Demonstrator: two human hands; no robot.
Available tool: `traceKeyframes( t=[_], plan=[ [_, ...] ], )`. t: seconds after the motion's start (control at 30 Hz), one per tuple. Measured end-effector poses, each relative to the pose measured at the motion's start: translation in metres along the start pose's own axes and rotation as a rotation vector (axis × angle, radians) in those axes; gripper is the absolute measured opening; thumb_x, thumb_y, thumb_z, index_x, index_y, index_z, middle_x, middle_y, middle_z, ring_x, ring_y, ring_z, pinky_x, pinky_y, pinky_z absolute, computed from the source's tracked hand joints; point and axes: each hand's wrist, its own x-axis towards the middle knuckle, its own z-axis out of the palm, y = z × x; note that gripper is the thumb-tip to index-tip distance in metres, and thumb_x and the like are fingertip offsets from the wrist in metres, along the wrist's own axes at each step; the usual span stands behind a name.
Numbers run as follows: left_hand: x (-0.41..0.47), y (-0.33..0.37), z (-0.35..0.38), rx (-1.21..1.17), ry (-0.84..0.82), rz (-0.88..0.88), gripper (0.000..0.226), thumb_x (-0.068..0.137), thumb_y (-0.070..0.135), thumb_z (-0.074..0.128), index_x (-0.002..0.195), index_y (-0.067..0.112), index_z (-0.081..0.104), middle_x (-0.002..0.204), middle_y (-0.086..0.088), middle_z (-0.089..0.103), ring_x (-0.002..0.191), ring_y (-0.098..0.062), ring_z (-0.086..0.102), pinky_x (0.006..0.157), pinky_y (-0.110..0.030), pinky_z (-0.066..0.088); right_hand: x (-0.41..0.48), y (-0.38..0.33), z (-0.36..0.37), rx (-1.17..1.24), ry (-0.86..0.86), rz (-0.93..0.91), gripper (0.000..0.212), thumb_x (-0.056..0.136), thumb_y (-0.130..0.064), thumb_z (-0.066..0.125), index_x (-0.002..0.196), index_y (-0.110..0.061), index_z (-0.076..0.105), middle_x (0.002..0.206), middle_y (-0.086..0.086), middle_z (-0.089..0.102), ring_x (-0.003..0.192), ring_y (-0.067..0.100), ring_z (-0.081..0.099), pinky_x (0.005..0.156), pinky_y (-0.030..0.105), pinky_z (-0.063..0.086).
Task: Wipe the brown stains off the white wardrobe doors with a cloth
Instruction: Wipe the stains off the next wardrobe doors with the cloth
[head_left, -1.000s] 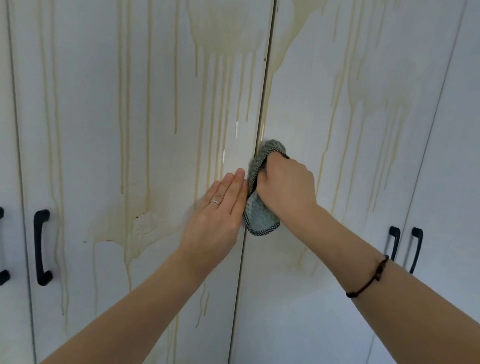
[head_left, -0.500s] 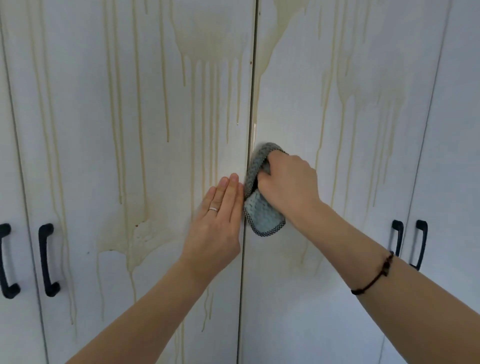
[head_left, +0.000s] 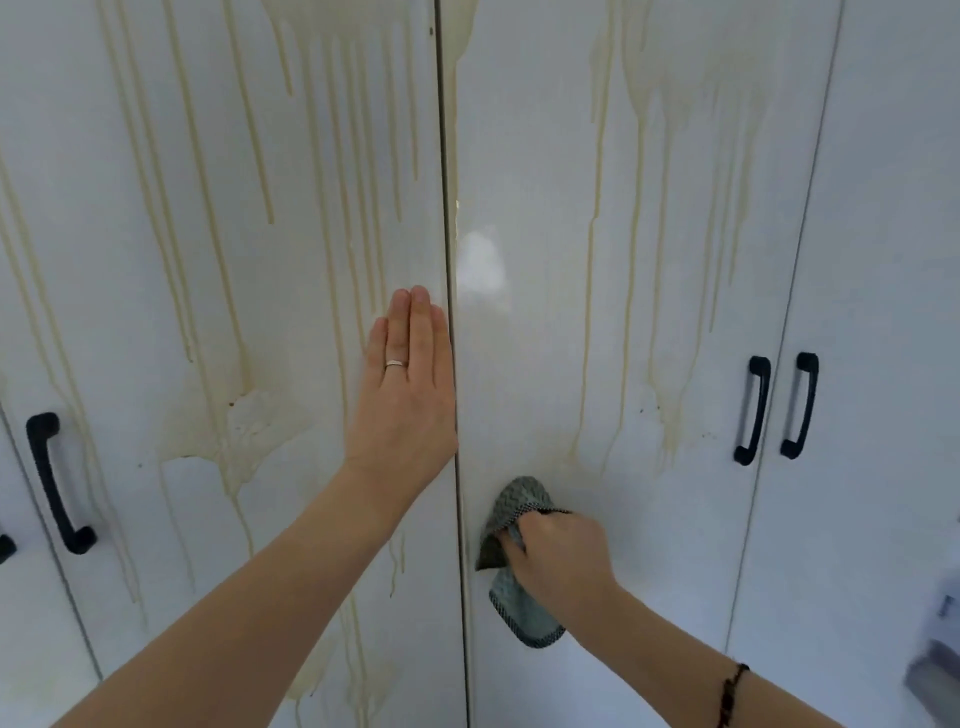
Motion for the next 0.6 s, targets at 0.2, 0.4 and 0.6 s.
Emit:
traceKeyframes(
  t=[0.2, 0.4, 0.6],
  plan=[
    [0.001, 0.021, -0.001, 0.070, -0.041, -0.095, 0.055, 0.098, 0.001, 0.004, 0.147, -0.023, 0.001, 0.154, -0.045, 0.000, 0.145, -0.059, 0.005, 0.117, -0.061, 0.021, 0.032, 0.060, -0.025, 0.108, 0.263, 0.171, 0.052, 0.074, -0.023, 0.086, 0.055, -0.022, 0.038, 0.043, -0.004, 0.045, 0.034, 0.021, 0.047, 0.040, 0.020, 0.025],
    [0.005, 0.037, 0.001, 0.144, -0.093, -0.176, 0.049, 0.101, -0.005, 0.005, 0.146, -0.024, 0.001, 0.153, -0.047, 0.000, 0.144, -0.059, 0.008, 0.117, -0.060, 0.024, 0.053, 0.046, -0.036, 0.156, 0.271, 0.189, 0.056, 0.086, -0.065, 0.052, 0.053, -0.026, 0.029, 0.041, -0.015, 0.025, 0.037, 0.001, 0.021, 0.039, 0.016, 0.009],
    [0.006, 0.036, -0.002, 0.241, -0.116, -0.169, 0.054, 0.101, 0.001, 0.013, 0.146, -0.025, -0.001, 0.153, -0.047, -0.001, 0.145, -0.058, 0.010, 0.117, -0.057, 0.027, -0.017, 0.032, 0.017, -0.074, 0.016, -0.126, 0.079, 0.072, -0.068, 0.078, 0.041, -0.018, 0.025, 0.030, -0.008, 0.033, 0.026, 0.008, 0.033, 0.034, 0.014, 0.020]
  ],
)
